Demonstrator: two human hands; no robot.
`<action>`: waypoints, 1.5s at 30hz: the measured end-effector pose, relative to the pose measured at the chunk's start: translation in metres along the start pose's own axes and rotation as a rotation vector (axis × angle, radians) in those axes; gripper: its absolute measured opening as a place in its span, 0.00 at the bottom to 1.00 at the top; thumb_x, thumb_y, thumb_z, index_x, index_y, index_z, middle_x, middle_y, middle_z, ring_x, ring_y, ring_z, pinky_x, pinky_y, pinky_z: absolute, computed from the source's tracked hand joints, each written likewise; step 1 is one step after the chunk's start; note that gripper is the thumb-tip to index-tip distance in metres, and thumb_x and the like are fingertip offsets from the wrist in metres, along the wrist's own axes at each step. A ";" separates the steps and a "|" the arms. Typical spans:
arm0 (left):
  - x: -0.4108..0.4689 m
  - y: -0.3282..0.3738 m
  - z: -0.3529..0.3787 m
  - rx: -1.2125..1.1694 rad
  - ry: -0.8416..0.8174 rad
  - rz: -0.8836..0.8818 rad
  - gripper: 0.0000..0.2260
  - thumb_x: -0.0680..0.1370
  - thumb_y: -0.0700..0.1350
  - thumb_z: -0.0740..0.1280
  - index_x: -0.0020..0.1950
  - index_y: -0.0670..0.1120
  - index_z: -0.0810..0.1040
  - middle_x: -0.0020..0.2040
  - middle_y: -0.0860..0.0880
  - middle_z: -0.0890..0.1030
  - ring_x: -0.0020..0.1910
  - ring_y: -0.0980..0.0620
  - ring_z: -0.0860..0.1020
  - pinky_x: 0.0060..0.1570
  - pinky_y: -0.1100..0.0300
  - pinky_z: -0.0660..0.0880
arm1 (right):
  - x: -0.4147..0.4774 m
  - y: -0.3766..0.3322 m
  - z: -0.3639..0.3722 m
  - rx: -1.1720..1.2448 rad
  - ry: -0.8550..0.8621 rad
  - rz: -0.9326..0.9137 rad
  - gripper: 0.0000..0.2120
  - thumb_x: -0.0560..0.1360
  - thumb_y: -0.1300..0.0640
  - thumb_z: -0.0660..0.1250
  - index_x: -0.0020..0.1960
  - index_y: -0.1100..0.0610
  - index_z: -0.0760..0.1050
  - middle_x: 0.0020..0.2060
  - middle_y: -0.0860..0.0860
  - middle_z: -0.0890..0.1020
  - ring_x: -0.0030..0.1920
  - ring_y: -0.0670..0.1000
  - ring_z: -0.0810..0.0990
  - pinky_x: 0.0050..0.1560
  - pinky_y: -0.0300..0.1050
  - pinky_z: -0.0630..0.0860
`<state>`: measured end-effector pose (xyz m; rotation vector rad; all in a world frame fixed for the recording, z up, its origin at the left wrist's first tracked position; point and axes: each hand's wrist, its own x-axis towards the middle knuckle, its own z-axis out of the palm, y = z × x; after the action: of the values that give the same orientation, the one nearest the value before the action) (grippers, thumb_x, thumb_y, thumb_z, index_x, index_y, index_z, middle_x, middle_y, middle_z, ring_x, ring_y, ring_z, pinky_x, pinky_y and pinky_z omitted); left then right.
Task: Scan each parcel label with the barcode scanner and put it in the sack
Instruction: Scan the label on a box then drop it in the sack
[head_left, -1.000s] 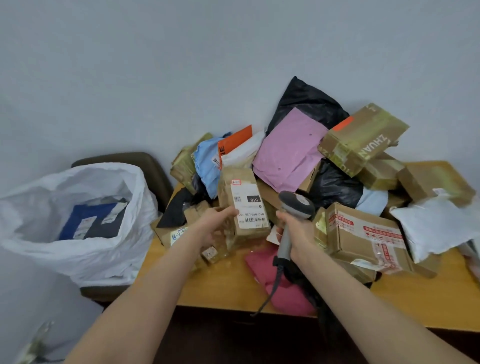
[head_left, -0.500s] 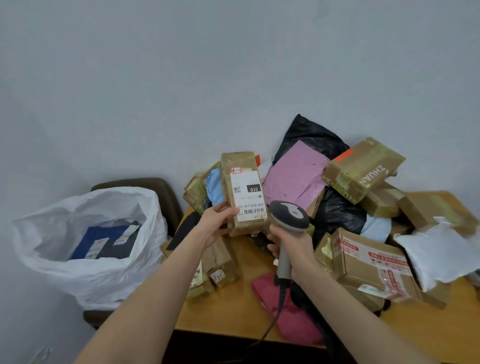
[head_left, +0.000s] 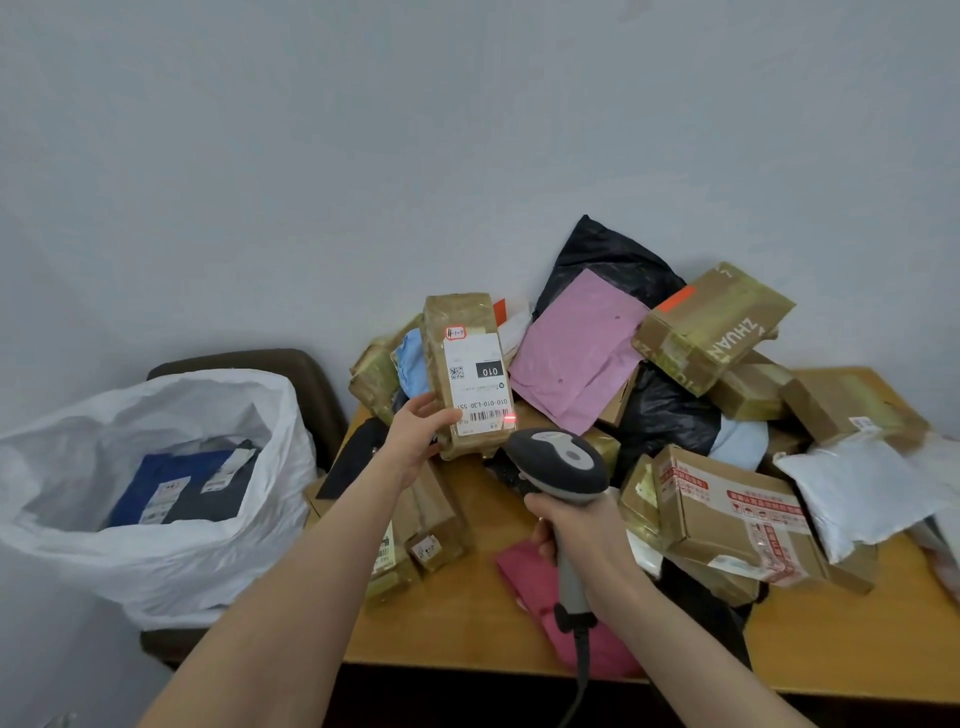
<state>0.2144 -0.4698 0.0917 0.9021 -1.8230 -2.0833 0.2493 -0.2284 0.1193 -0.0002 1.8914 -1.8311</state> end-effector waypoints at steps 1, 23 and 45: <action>0.001 -0.001 0.000 0.002 0.000 -0.003 0.30 0.71 0.39 0.74 0.70 0.45 0.67 0.63 0.47 0.78 0.61 0.46 0.77 0.63 0.42 0.72 | 0.000 0.000 0.000 -0.004 -0.001 0.003 0.06 0.71 0.64 0.71 0.38 0.67 0.78 0.24 0.55 0.78 0.22 0.49 0.74 0.28 0.42 0.70; 0.003 -0.007 0.001 0.052 0.057 0.032 0.28 0.72 0.37 0.73 0.71 0.46 0.67 0.63 0.47 0.77 0.50 0.51 0.79 0.61 0.44 0.74 | -0.009 -0.005 -0.007 0.009 -0.045 0.026 0.06 0.71 0.64 0.70 0.37 0.65 0.76 0.25 0.56 0.76 0.20 0.48 0.71 0.25 0.39 0.69; -0.054 -0.006 -0.182 0.050 0.436 -0.086 0.22 0.75 0.49 0.71 0.67 0.48 0.71 0.53 0.49 0.79 0.50 0.51 0.77 0.44 0.55 0.75 | 0.041 -0.028 0.205 0.211 -0.300 0.200 0.06 0.74 0.62 0.70 0.48 0.64 0.80 0.30 0.55 0.80 0.24 0.46 0.74 0.29 0.39 0.73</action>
<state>0.3639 -0.5870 0.0957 1.3439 -1.6318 -1.7142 0.2761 -0.4370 0.1384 -0.0125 1.4362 -1.7731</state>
